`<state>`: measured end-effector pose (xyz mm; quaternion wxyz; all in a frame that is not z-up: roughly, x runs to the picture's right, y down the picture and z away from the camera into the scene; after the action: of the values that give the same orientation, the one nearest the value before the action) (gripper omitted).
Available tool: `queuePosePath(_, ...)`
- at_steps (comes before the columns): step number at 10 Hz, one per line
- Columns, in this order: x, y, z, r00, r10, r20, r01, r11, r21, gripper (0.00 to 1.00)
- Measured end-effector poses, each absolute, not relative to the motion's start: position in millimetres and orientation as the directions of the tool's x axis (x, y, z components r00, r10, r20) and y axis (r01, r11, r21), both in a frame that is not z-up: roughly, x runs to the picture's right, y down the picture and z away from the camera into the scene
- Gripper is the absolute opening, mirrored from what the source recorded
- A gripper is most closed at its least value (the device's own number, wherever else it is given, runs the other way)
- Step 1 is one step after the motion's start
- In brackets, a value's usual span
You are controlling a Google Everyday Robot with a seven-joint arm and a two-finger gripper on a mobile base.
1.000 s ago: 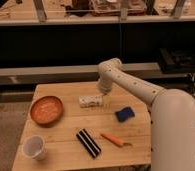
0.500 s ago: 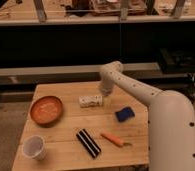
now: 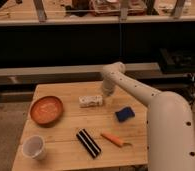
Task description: Place the bottle in the ceramic bowl
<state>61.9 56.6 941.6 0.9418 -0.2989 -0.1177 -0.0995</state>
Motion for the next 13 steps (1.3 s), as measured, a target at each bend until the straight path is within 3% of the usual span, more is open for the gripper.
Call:
queuePosePath(2,69.8,57.1,946.5,0.954,-0.113,0.279,0.252,0.805,-0.537,0.73)
queuePosePath(3,74.5,58.1,949.2,0.955,-0.109,0.277,0.247,0.806,-0.537,0.62)
queuePosePath(5,76.7,57.5,952.7,0.955,-0.108,0.276,0.246,0.809,-0.534,0.49)
queuePosePath(8,83.5,57.2,957.9,0.956,-0.103,0.275,0.241,0.812,-0.531,0.18)
queuePosePath(9,85.6,57.6,958.9,0.956,-0.106,0.275,0.242,0.813,-0.529,0.13)
queuePosePath(13,50.8,33.2,933.2,0.942,-0.16,0.294,0.294,0.816,-0.498,0.11)
